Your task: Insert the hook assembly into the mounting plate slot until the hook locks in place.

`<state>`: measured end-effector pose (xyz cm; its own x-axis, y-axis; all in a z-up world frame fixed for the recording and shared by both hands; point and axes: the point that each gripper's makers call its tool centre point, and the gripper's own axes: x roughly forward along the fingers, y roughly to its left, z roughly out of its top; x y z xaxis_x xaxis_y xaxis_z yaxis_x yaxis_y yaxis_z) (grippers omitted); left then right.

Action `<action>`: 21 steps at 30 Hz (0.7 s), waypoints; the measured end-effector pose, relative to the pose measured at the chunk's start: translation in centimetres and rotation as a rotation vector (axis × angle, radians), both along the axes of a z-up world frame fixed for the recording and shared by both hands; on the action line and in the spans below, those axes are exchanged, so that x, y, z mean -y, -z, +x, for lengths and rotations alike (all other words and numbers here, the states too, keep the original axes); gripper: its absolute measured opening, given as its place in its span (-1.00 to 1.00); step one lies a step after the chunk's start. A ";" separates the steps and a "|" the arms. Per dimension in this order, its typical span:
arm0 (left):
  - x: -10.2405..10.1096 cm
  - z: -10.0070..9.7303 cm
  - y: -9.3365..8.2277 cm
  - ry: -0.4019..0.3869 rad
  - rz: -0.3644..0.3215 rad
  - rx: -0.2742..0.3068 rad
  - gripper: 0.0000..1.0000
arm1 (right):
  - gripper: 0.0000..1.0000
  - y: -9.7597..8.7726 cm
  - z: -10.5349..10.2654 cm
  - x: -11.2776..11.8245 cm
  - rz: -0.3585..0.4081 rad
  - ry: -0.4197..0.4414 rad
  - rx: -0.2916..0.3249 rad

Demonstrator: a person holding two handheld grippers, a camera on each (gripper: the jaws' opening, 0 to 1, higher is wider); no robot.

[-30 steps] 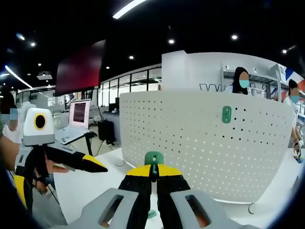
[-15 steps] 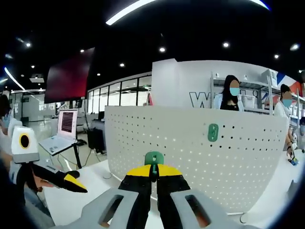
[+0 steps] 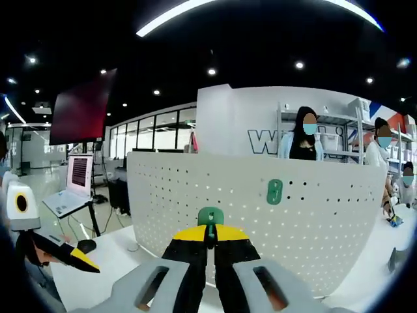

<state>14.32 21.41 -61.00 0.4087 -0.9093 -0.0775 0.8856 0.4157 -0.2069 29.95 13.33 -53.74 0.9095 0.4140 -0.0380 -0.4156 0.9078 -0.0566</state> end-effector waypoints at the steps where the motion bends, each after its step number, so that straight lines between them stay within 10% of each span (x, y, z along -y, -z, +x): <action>1: 0.0 0.0 0.0 0.000 0.000 -0.001 0.95 | -0.98 -0.2 0.1 0.3 0.001 0.007 0.004; 21: 0.1 0.7 0.6 -0.002 0.008 -0.015 0.93 | -0.98 -2.8 3.8 7.5 0.004 0.167 0.057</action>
<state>15.06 21.27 -61.58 0.4098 -0.9077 -0.0908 0.8815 0.4196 -0.2165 33.77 5.80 -50.93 0.9662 0.2573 0.0171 -0.2555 0.9641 -0.0721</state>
